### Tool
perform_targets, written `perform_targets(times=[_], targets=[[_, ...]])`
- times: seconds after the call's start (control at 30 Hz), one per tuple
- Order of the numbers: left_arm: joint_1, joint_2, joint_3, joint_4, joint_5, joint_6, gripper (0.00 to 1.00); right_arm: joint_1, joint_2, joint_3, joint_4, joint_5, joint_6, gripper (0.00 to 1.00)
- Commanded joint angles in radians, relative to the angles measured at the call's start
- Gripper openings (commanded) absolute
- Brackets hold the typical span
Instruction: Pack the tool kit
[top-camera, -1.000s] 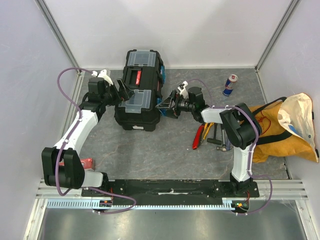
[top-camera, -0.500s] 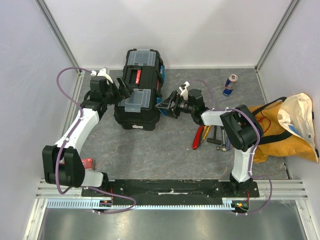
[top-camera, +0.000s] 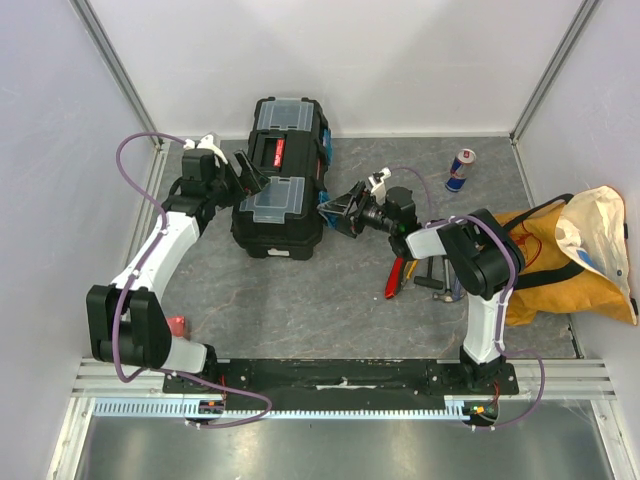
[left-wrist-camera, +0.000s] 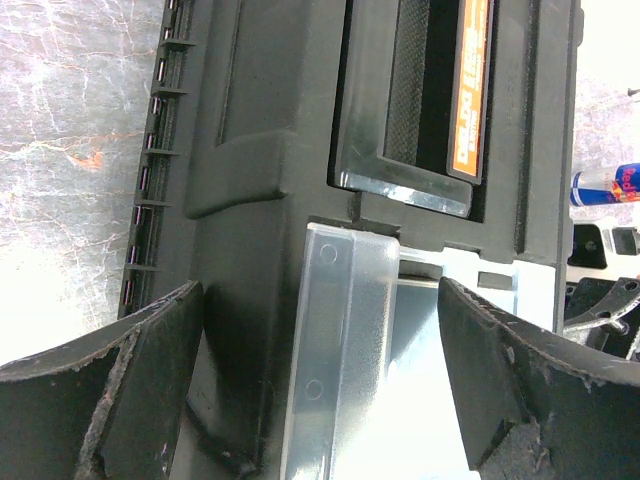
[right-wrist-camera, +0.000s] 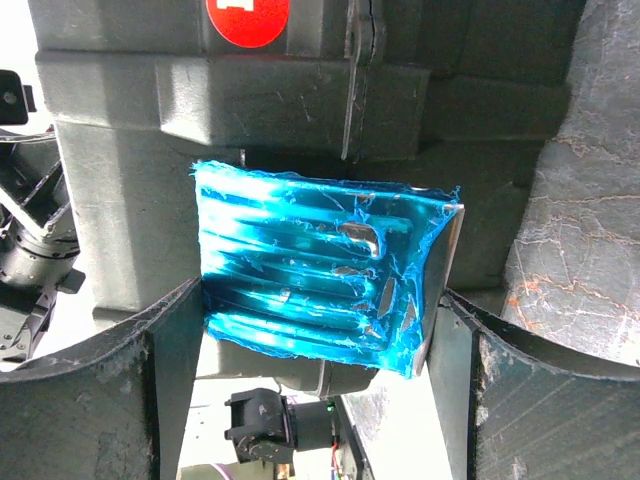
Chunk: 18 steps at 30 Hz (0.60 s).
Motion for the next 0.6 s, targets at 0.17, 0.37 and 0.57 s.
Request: perform_targets(times=[0.17,0.37,0.57], targets=[[-0.037,0.141,-0.114,-0.389,0.071,0.067,0.60,0.018,-0.072,0.045,0.227,-0.034,0.034,0.00],[-0.036,0.138,-0.110,-0.391,0.070,0.061,0.60,0.002,-0.112,-0.001,0.227,-0.032,0.034,0.03],[-0.030,0.141,-0.113,-0.392,0.059,0.056,0.60,-0.028,-0.134,-0.079,0.216,0.003,0.028,0.24]])
